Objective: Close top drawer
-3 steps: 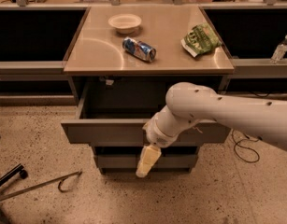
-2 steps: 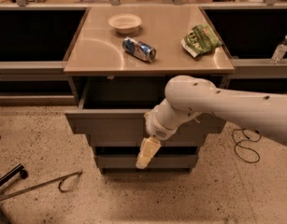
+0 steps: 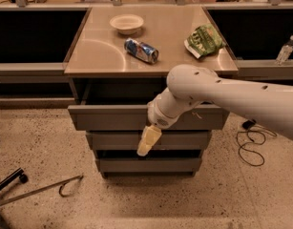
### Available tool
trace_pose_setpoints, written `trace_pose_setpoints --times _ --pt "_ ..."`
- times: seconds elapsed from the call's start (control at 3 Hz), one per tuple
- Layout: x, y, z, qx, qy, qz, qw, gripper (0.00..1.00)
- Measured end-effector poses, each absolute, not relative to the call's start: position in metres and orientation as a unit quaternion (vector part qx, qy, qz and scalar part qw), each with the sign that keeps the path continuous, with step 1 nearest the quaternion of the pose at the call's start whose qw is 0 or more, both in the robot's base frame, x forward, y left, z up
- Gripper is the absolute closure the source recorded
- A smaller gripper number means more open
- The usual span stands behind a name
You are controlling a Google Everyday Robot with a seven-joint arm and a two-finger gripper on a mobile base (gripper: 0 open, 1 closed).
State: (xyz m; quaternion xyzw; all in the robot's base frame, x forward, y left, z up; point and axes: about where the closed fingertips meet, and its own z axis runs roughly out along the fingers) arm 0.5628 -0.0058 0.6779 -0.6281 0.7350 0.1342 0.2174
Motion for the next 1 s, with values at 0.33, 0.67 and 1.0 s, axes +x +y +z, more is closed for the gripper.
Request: trace_pose_setpoints --times 0.33,0.67,1.0 --pt "0.560 -0.008 0.673 -0.622 0.739 0.140 0.218 0.00" --pt "0.546 -0.006 0.658 -0.613 0.744 0.159 0.215 0.00" --pt "0.554 -0.004 0.644 -0.612 0.745 0.165 0.208 0.00"
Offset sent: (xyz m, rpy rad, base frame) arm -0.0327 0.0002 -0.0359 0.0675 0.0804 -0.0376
